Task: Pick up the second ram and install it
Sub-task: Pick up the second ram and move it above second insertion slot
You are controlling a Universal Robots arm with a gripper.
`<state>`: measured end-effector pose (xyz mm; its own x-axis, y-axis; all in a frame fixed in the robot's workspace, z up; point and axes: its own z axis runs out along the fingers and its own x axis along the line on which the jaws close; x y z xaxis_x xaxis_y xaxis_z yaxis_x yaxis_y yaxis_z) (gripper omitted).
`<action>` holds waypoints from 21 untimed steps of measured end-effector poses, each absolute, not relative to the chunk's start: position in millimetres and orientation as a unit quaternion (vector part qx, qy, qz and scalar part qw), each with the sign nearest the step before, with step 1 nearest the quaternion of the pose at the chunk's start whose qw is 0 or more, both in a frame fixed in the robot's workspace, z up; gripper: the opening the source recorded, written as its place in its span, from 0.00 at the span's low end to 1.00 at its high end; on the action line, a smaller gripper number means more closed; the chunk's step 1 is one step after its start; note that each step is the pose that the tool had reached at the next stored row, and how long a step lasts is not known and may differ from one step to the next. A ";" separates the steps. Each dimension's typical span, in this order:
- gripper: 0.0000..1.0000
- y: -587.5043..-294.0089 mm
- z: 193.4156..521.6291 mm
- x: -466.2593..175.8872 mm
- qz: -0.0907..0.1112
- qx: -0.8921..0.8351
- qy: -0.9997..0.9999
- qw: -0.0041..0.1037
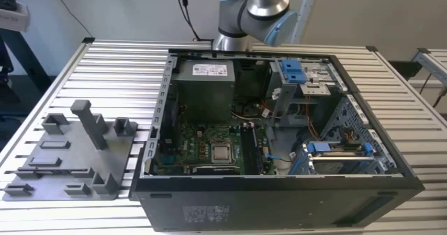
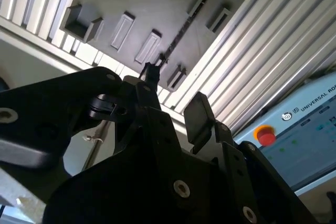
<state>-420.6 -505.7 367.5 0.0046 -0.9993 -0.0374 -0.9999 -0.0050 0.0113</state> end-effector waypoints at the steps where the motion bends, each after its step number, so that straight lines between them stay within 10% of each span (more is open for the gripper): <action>1: 0.48 -505.7 365.8 -420.6 0.017 -0.709 0.705 0.009; 21: 0.48 -505.7 343.0 -420.7 0.017 -0.709 0.705 0.009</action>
<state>-420.7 -505.7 343.0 0.0046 -0.9993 -0.0373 -0.9999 -0.0051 0.0111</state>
